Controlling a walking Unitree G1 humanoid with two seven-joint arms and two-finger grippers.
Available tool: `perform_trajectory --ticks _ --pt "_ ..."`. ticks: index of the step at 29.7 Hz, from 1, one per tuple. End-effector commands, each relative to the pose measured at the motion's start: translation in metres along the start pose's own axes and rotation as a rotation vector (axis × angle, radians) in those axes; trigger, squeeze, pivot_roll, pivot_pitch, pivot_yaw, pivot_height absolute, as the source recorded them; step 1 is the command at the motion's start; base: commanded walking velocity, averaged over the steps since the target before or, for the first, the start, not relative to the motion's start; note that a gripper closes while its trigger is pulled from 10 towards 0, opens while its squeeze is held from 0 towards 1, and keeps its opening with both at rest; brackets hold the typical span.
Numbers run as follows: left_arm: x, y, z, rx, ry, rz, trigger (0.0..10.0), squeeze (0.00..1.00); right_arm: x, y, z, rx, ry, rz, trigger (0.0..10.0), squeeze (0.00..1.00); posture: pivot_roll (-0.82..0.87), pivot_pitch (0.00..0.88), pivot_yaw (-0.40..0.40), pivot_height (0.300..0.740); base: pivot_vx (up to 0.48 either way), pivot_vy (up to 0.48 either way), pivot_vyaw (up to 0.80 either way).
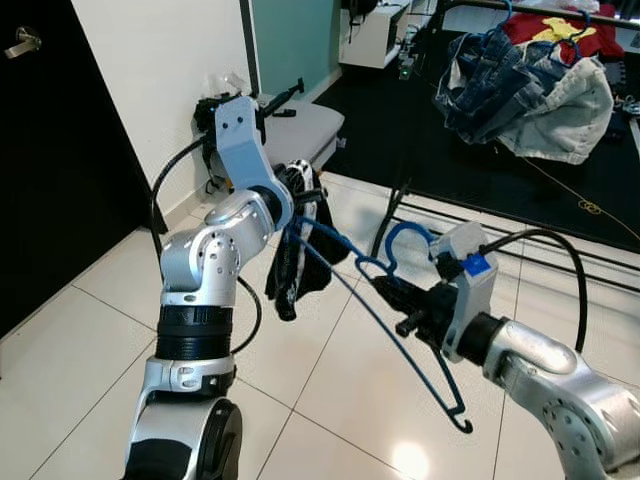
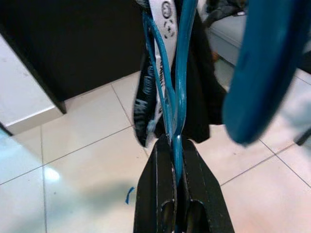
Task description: Hang hanger
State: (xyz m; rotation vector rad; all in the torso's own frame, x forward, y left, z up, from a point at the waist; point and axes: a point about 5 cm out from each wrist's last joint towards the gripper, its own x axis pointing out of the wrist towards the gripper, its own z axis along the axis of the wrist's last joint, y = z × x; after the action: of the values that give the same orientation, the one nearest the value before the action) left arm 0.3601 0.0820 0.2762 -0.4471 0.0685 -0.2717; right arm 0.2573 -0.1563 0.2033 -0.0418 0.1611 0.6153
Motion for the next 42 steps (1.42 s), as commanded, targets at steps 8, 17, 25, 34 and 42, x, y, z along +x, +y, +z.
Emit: perform_trajectory --ticks 8,17,25,34,42 --pt "-0.001 0.006 -0.004 0.0 0.006 0.032 10.0 0.0 -0.005 -0.005 -0.002 0.008 0.025 -0.034 10.0 0.0 -0.05 0.116 0.05 0.74 0.0 0.0 0.0" --pt "-0.003 0.005 -0.004 0.006 0.009 0.036 10.0 0.0 -0.01 0.009 0.004 -0.001 -0.004 0.071 10.0 0.0 -0.05 0.117 0.055 0.74 0.0 0.0 0.0" --pt "-0.003 0.005 -0.004 0.009 0.011 0.034 10.0 0.0 -0.018 0.023 0.013 -0.007 -0.071 0.192 10.0 0.0 -0.05 0.115 0.057 0.74 0.0 0.0 0.0" --pt "-0.003 0.003 -0.004 0.01 0.012 0.027 10.0 0.0 -0.019 0.02 0.015 -0.005 -0.09 0.176 10.0 0.0 -0.05 0.113 0.057 0.74 0.0 0.0 0.0" --pt "-0.002 0.005 -0.004 0.013 0.009 0.037 10.0 0.0 -0.023 0.015 0.015 -0.008 -0.084 0.157 10.0 0.0 -0.05 0.108 0.056 0.74 0.0 0.0 0.0"
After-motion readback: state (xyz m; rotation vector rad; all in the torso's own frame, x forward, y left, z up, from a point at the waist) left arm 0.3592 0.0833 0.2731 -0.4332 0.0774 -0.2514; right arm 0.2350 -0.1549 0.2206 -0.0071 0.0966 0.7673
